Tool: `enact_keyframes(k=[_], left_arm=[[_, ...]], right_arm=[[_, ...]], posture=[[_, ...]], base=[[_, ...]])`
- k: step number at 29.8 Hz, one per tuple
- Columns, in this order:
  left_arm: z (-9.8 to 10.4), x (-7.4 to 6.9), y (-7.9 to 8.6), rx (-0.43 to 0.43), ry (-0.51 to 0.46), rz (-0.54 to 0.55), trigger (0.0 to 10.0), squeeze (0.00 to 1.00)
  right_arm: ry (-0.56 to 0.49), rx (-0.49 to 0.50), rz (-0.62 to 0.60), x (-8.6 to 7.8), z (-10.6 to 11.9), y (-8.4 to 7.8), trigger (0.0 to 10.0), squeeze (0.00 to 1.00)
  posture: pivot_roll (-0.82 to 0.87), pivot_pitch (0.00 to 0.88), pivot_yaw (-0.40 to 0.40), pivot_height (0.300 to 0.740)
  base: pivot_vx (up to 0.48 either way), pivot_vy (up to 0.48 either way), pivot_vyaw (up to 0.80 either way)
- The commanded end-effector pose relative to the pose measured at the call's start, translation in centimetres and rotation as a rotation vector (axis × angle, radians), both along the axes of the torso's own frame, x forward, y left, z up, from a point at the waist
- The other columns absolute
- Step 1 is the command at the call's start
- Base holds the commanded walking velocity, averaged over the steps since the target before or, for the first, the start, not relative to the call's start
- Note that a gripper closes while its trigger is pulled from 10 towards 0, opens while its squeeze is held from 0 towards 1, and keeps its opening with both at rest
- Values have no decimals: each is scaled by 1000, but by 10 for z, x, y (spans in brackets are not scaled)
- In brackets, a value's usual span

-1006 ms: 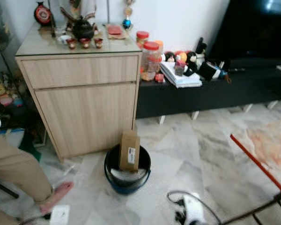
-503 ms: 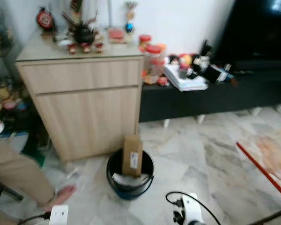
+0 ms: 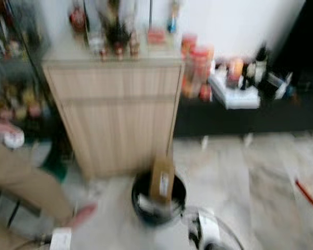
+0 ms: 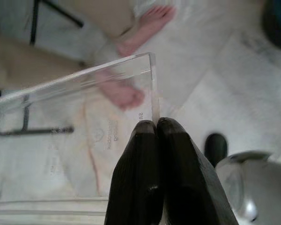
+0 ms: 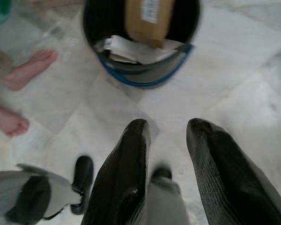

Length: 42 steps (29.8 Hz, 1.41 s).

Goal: Picking trash to rubbish bin

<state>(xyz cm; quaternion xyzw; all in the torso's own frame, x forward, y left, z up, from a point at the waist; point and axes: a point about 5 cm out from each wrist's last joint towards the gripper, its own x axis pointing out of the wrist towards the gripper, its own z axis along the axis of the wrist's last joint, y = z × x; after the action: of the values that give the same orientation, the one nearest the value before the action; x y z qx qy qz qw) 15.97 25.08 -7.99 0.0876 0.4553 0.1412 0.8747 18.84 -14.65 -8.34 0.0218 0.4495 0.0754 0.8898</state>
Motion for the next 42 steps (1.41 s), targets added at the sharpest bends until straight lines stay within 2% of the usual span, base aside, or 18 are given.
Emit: enact_keyframes(k=[1, 12, 18, 29, 37, 42], left_arm=[[-1, 2, -6, -15, -3, -10, 10000, 0], [-1, 2, -7, -17, -5, -9, 10000, 0], [0, 4, -7, -18, -10, -3, 10000, 0], [-2, -1, -7, -20, -4, 12, 10000, 0], [-2, 0, -6, -18, -8, 17, 10000, 0], [-1, 0, -6, -18, -8, 16, 10000, 0]], right_arm=[[1, -14, -28, 0, 0, -9, 10000, 0], [-14, 4, -46, 3, 2, -9, 10000, 0], [-27, -1, -44, 5, 3, -9, 10000, 0], [-24, 12, -60, 4, 3, -8, 10000, 0], [-26, 0, -34, 5, 3, -8, 10000, 0], [-35, 0, -47, 5, 3, -8, 10000, 0]], posture=[[23, 0, -56, 740], [21, 0, -60, 740], [25, 0, -65, 740], [29, 0, -68, 740], [31, 0, -67, 740], [32, 0, -65, 740]], base=[[300, 0, 0], [303, 0, 0], [301, 0, -400], [302, 0, 0], [303, 0, 0], [302, 0, 761]])
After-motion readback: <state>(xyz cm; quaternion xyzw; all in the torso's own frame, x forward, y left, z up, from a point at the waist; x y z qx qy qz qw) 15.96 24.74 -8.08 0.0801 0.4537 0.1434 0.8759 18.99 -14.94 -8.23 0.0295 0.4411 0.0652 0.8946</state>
